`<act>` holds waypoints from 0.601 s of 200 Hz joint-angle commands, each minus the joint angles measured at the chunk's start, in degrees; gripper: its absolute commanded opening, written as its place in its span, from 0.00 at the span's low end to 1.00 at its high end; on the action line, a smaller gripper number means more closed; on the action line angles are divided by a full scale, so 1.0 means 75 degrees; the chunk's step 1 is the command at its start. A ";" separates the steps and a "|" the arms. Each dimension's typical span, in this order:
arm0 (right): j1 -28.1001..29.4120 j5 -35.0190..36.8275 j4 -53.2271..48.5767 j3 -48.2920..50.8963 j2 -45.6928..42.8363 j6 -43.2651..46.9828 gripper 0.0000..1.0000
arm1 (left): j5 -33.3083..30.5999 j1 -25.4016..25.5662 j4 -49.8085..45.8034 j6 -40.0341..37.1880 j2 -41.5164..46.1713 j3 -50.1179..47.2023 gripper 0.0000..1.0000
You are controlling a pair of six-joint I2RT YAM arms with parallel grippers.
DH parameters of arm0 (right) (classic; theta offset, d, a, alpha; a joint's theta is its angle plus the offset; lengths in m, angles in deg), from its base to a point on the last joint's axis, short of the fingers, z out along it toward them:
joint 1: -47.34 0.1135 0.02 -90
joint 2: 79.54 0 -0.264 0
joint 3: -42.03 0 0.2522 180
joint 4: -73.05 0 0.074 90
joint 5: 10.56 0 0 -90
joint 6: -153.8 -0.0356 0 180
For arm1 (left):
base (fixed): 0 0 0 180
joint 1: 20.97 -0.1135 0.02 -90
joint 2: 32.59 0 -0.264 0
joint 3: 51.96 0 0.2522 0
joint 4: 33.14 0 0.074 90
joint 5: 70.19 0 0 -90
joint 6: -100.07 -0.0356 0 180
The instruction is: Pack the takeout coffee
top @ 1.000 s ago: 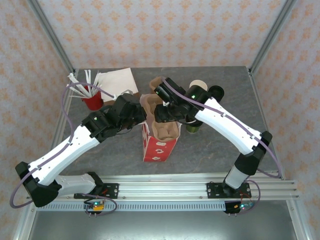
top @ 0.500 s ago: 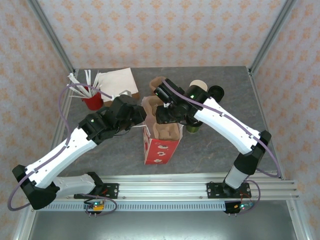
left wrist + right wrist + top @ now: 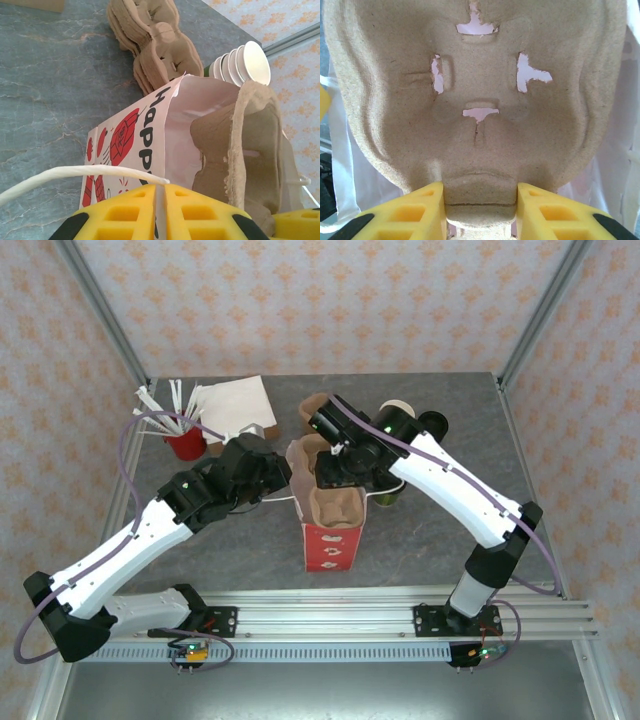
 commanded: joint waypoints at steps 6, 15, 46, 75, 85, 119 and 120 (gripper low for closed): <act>0.0155 -0.0070 -0.0554 -0.0346 0.0155 -0.0102 0.37 | -0.0096 0.0092 0.0185 0.0038 0.0082 -0.0111 0.14; 0.0202 -0.0062 -0.0651 -0.0470 0.0248 -0.0042 0.37 | -0.0102 0.0092 0.0196 0.0017 0.0082 -0.0107 0.14; 0.0240 0.0015 -0.0890 -0.0658 0.0361 0.0015 0.37 | -0.0135 0.0092 0.0182 -0.0055 0.0088 -0.0116 0.14; 0.0240 0.0019 -0.0950 -0.0563 0.0354 0.0010 0.37 | -0.0228 0.0098 0.0154 -0.0083 0.0110 -0.0142 0.14; 0.0240 0.0174 -0.0979 -0.0530 0.0317 -0.0011 0.37 | -0.0241 0.0092 0.0140 -0.0096 0.0105 -0.0136 0.14; 0.0229 0.0498 -0.1234 -0.0451 0.0406 0.0015 0.37 | -0.0334 0.0092 0.0086 -0.0170 0.0123 -0.0122 0.15; 0.0229 0.0506 -0.1233 -0.0450 0.0408 0.0018 0.37 | -0.0335 0.0092 0.0085 -0.0172 0.0120 -0.0119 0.15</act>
